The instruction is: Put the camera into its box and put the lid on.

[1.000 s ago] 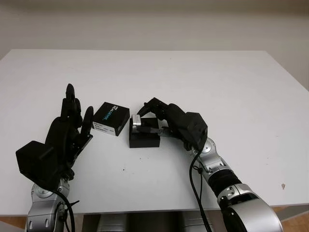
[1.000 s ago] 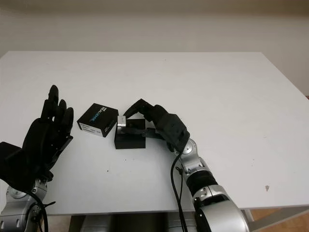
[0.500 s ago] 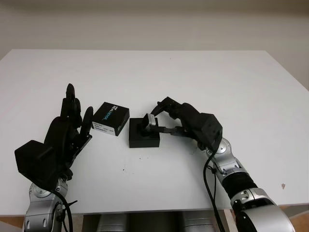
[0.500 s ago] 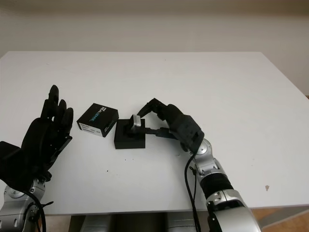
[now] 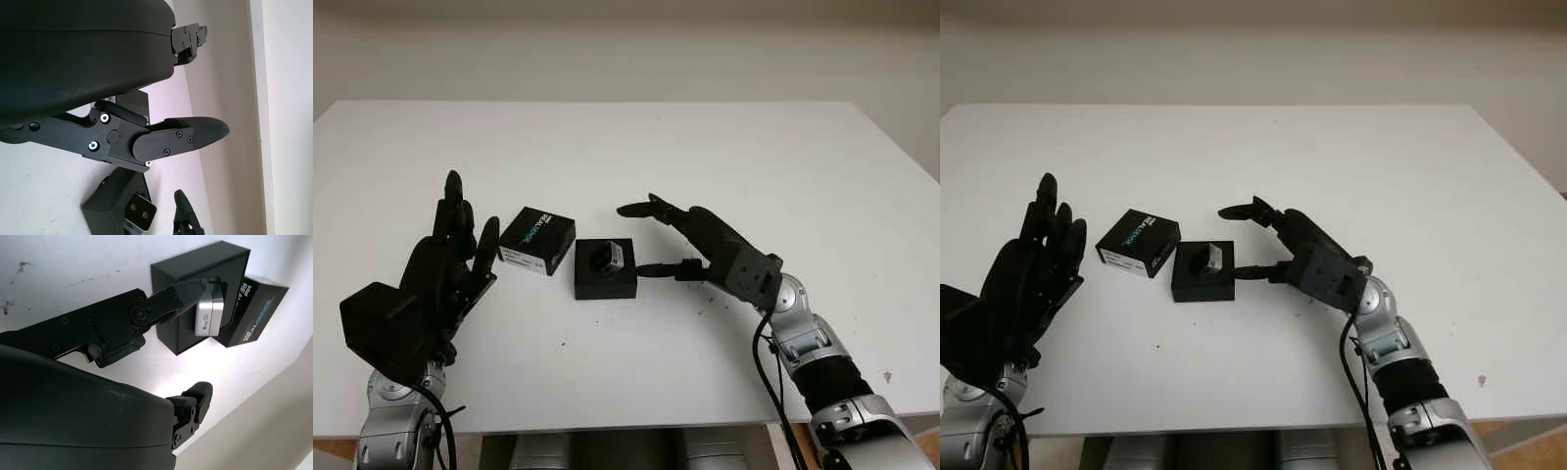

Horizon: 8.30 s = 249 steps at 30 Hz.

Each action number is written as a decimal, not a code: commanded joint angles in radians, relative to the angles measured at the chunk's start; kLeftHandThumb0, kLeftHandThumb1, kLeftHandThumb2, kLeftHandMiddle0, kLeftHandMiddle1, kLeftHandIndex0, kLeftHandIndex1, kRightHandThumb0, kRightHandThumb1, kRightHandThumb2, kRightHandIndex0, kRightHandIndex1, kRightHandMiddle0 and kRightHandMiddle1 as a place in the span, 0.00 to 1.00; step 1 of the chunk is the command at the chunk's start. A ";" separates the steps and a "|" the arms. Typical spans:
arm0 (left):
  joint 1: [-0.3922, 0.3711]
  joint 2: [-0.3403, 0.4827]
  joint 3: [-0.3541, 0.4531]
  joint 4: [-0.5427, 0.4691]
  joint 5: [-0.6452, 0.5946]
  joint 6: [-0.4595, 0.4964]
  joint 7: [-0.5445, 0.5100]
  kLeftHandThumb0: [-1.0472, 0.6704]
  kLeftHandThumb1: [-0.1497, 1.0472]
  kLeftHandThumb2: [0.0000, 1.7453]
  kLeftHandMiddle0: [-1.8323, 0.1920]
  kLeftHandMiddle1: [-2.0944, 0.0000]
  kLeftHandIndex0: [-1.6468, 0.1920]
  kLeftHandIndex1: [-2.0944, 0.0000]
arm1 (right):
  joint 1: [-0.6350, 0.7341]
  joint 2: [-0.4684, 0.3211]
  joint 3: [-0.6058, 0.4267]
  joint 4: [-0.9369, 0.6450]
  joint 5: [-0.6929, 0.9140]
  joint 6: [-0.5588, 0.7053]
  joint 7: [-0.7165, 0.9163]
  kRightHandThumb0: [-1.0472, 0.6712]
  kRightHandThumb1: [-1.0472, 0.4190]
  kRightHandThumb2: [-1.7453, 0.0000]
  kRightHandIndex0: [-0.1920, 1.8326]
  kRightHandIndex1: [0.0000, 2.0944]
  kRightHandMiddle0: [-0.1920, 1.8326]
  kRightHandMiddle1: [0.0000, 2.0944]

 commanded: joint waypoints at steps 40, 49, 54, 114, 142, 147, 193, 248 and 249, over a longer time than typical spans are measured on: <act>0.011 -0.050 -0.038 -0.033 0.016 0.001 0.044 0.25 1.00 0.30 1.00 1.00 1.00 0.99 | -0.053 -0.034 0.165 -0.345 -0.339 0.142 -0.113 0.12 0.06 0.97 0.19 0.03 0.18 0.34; 0.005 -0.055 -0.043 -0.027 0.011 0.000 0.041 0.26 1.00 0.30 1.00 1.00 1.00 1.00 | -0.044 -0.050 0.193 -0.335 -0.419 0.149 -0.131 0.13 0.07 0.97 0.19 0.03 0.18 0.36; 0.003 -0.054 -0.045 -0.027 0.015 0.006 0.043 0.26 1.00 0.31 1.00 1.00 1.00 1.00 | -0.040 -0.061 0.201 -0.326 -0.450 0.140 -0.153 0.14 0.07 0.97 0.20 0.03 0.19 0.36; 0.026 -0.066 -0.045 -0.038 0.026 -0.001 0.056 0.24 1.00 0.28 1.00 0.98 0.99 0.98 | -0.063 -0.037 0.275 -0.093 -0.534 -0.001 -0.457 0.33 0.04 0.97 0.34 0.08 0.34 0.66; 0.039 -0.045 -0.032 -0.054 0.022 0.009 0.034 0.24 1.00 0.27 1.00 0.98 0.99 0.98 | -0.089 0.048 0.189 0.063 -0.319 -0.031 -0.506 0.38 0.03 0.97 0.33 0.08 0.27 0.75; 0.036 -0.036 -0.030 -0.055 0.023 0.015 0.028 0.24 1.00 0.28 1.00 0.98 1.00 0.98 | -0.096 0.052 0.182 0.074 -0.300 -0.046 -0.507 0.38 0.04 0.97 0.33 0.08 0.28 0.75; 0.047 -0.039 -0.035 -0.065 0.021 0.015 0.030 0.25 1.00 0.29 1.00 0.98 1.00 0.98 | -0.046 0.031 0.256 -0.282 -0.498 0.307 -0.185 0.17 0.02 0.97 0.19 0.01 0.20 0.17; 0.025 -0.055 -0.038 -0.061 0.023 0.031 0.040 0.26 1.00 0.27 1.00 0.98 1.00 0.98 | -0.021 -0.018 0.327 -0.369 -0.747 0.306 -0.340 0.30 0.00 0.96 0.29 0.34 0.31 0.85; 0.025 -0.056 -0.037 -0.060 0.021 0.031 0.039 0.26 1.00 0.27 1.00 0.98 1.00 0.98 | -0.019 -0.018 0.327 -0.372 -0.749 0.307 -0.340 0.30 0.00 0.96 0.29 0.33 0.31 0.85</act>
